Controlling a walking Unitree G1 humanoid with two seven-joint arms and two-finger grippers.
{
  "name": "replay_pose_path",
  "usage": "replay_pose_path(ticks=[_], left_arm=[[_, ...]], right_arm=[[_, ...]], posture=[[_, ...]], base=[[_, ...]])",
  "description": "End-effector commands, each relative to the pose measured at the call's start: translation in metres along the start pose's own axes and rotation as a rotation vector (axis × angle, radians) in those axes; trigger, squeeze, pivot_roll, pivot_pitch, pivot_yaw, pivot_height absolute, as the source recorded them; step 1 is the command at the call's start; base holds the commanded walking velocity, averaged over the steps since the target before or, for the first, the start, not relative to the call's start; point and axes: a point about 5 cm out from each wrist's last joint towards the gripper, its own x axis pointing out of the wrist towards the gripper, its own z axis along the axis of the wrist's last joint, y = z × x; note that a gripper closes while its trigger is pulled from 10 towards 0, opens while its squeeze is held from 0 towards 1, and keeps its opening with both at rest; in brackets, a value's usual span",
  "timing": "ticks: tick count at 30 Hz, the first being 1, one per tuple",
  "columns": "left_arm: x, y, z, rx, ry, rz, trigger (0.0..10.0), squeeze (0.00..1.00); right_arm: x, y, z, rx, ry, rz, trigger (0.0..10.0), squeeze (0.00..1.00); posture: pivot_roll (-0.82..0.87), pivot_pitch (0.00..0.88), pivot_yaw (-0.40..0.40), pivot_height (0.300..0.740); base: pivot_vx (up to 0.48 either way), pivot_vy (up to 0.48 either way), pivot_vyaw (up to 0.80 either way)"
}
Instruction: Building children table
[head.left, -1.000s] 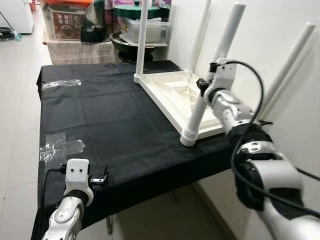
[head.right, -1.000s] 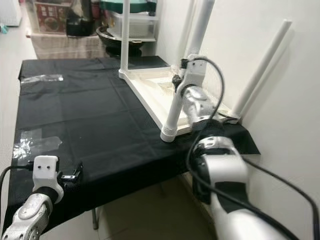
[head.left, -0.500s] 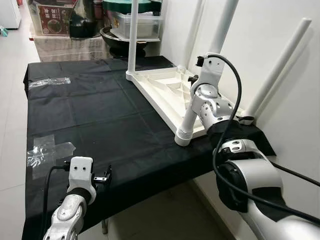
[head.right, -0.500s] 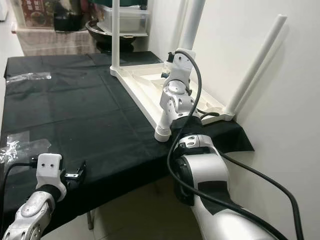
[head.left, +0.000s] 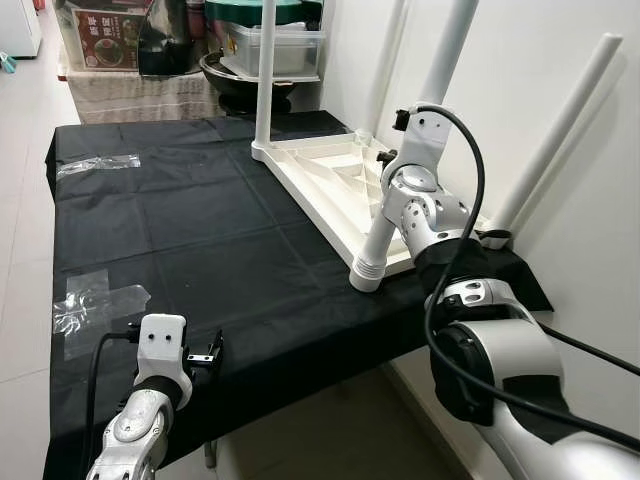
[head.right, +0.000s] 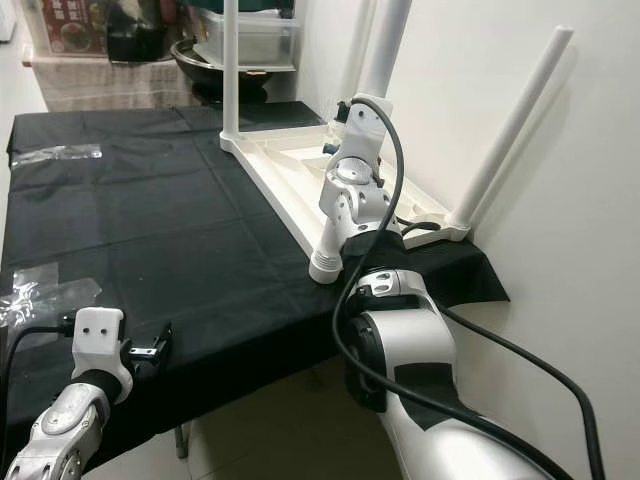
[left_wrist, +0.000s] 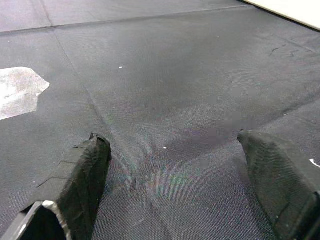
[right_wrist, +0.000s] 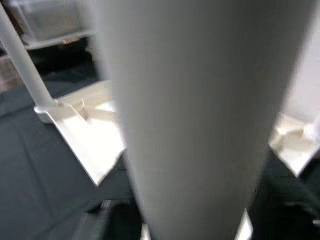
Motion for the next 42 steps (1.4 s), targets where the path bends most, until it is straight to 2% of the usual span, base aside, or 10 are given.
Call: replay_pose_path(ticks=[1,11,15,16,25,36,37,38,39,42], left_arm=[[-0.001,-0.003,-0.006,-0.001,0.027,-0.006,10.0,0.00],[-0.002,-0.002,-0.006,0.000,0.027,-0.004,10.0,0.00],[-0.002,-0.002,-0.007,0.002,0.027,-0.004,10.0,0.00],[-0.002,-0.002,-0.007,0.001,0.026,-0.004,10.0,0.00],[0.001,-0.005,-0.007,-0.003,0.023,-0.014,10.0,0.00],[0.001,-0.003,-0.005,0.002,0.018,-0.013,10.0,0.00],[0.001,-0.003,-0.006,0.003,0.017,-0.011,10.0,0.00],[0.001,-0.002,-0.006,0.003,0.017,-0.009,10.0,0.00],[0.000,-0.002,-0.006,0.003,0.017,-0.007,10.0,0.00],[-0.001,-0.002,-0.007,0.004,0.019,-0.005,10.0,0.00]], right_arm=[[0.000,-0.003,-0.003,0.030,0.020,-0.002,10.0,1.00],[-0.006,-0.005,0.023,0.044,-0.060,0.116,10.0,1.00],[-0.006,-0.012,0.039,-0.041,-0.139,0.263,10.0,1.00],[-0.003,-0.017,0.040,-0.087,-0.148,0.312,10.0,0.00],[0.012,-0.044,0.032,-0.196,-0.102,0.511,10.0,0.00],[0.015,-0.049,0.029,-0.135,-0.053,0.663,10.0,0.00],[0.017,-0.050,0.029,-0.121,-0.053,0.656,4.0,0.00],[0.017,-0.052,0.029,-0.113,-0.053,0.652,4.0,0.00],[0.018,-0.053,0.028,-0.105,-0.052,0.648,0.0,0.00],[0.019,-0.054,0.027,-0.099,-0.051,0.649,0.0,0.00]], posture=[[0.06,0.000,-0.136,0.740],[0.06,0.000,-0.139,0.740],[0.06,0.000,-0.139,0.740],[0.06,0.000,-0.139,0.740],[0.05,0.000,-0.133,0.740],[0.06,0.000,-0.138,0.740],[0.07,0.000,-0.145,0.740],[0.07,0.000,-0.148,0.740],[0.07,0.000,-0.149,0.740],[0.07,0.000,-0.149,0.740]], base=[[0.000,0.000,0.00],[0.000,0.000,0.00],[0.000,0.000,0.00],[0.000,0.000,0.00],[0.000,0.000,0.00],[0.000,0.000,0.00],[0.000,0.000,0.00],[0.000,0.000,0.00],[0.000,0.000,0.00],[0.000,0.000,0.00]])
